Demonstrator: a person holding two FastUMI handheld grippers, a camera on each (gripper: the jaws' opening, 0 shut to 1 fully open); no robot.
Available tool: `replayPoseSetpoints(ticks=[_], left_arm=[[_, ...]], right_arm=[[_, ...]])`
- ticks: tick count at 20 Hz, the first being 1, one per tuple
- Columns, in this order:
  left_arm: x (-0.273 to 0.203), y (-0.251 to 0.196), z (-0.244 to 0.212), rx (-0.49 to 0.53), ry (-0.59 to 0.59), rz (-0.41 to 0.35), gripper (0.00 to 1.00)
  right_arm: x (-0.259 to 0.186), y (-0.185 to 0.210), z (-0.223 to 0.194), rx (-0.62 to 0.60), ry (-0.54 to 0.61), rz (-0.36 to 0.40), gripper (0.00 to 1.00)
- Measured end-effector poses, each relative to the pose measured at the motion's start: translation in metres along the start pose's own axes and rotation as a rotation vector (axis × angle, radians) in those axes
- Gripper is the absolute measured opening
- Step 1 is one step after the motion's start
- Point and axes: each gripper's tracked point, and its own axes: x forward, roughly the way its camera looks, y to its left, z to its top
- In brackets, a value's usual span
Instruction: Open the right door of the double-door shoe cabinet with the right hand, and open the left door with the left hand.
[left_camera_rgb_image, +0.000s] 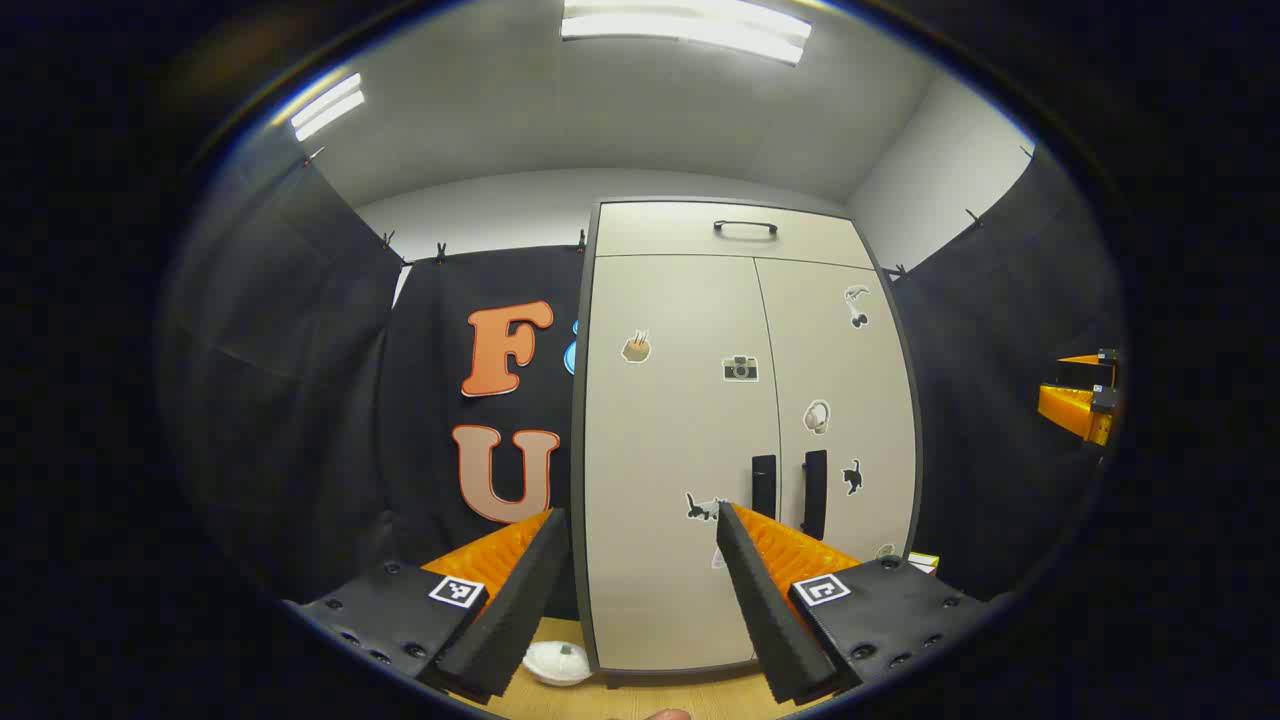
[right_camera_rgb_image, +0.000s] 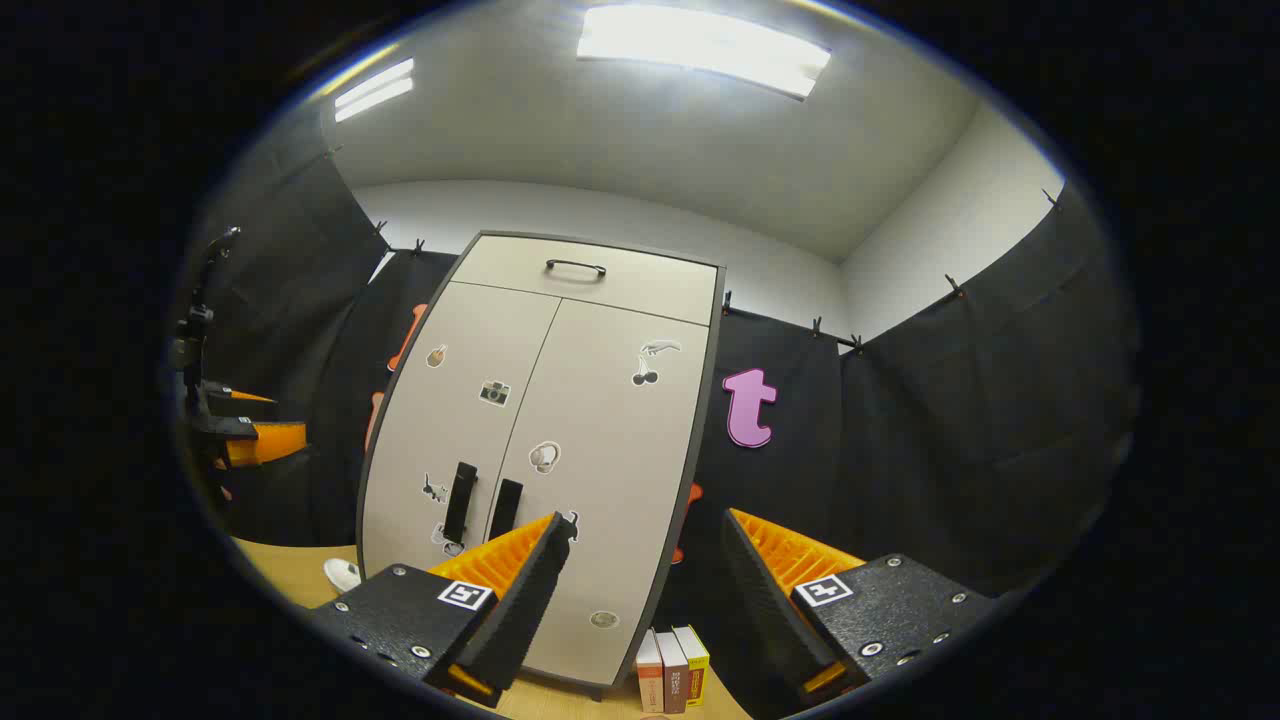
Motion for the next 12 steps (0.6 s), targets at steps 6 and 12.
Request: replayPoseSetpoints(ticks=[6, 12], left_arm=[[0.001, 0.002, -0.003, -0.013, 0.006, 0.005, 0.97], [0.004, 0.004, -0.009, -0.024, 0.022, 0.010, 0.95]], right_arm=[[-0.002, -0.004, -0.008, 0.025, 0.018, 0.000, 0.94], [0.000, -0.001, -0.011, 0.025, 0.027, 0.012, 0.94]])
